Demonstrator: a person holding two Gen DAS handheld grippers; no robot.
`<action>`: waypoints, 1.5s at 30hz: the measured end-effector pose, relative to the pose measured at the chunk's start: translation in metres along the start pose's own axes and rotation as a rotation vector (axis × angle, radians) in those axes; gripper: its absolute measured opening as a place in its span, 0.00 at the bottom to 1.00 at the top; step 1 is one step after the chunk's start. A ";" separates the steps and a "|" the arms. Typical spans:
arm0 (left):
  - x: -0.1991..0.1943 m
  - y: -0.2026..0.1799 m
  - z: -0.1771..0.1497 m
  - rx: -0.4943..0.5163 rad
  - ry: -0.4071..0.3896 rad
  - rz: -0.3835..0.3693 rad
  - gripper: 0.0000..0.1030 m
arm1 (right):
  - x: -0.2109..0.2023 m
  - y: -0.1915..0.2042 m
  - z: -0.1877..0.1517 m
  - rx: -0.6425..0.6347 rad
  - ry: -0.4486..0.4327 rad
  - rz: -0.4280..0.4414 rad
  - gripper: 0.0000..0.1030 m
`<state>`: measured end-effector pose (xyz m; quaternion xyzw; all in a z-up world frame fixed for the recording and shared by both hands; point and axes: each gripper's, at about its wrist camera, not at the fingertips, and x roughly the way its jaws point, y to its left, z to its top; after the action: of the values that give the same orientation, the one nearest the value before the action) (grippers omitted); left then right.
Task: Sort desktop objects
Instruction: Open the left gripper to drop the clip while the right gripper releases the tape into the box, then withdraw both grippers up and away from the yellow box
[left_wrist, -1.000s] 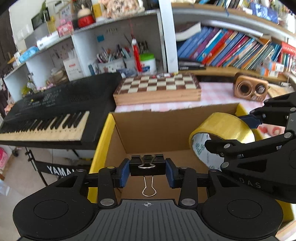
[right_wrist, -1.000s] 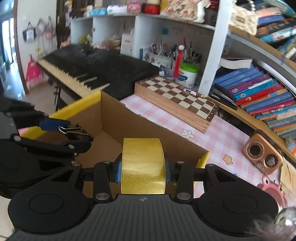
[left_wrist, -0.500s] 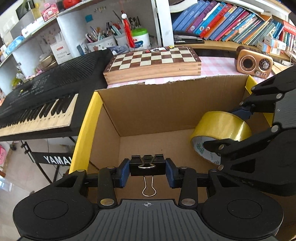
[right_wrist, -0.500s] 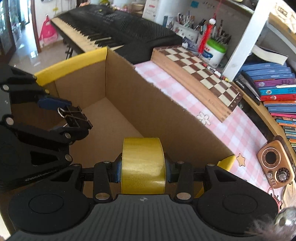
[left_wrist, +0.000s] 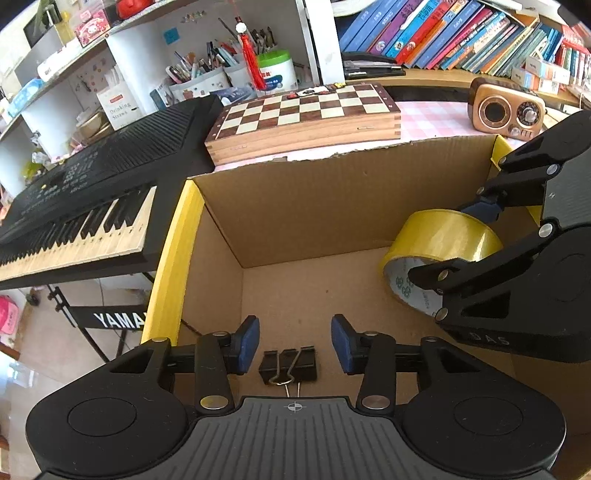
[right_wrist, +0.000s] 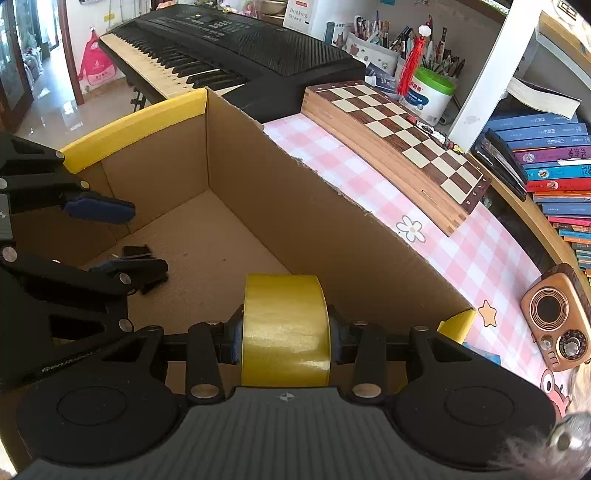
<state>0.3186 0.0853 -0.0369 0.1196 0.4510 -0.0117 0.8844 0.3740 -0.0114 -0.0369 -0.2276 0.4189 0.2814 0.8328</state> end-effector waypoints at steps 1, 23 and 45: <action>-0.001 0.000 -0.001 -0.001 -0.004 0.001 0.43 | -0.001 0.000 0.000 0.003 -0.005 -0.004 0.37; -0.078 0.009 -0.019 -0.041 -0.216 0.005 0.78 | -0.084 0.001 -0.015 0.169 -0.234 -0.093 0.52; -0.193 0.014 -0.078 -0.106 -0.400 0.017 0.94 | -0.225 0.040 -0.108 0.404 -0.455 -0.290 0.55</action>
<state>0.1441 0.0999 0.0761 0.0722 0.2651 -0.0040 0.9615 0.1759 -0.1105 0.0841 -0.0462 0.2327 0.1149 0.9646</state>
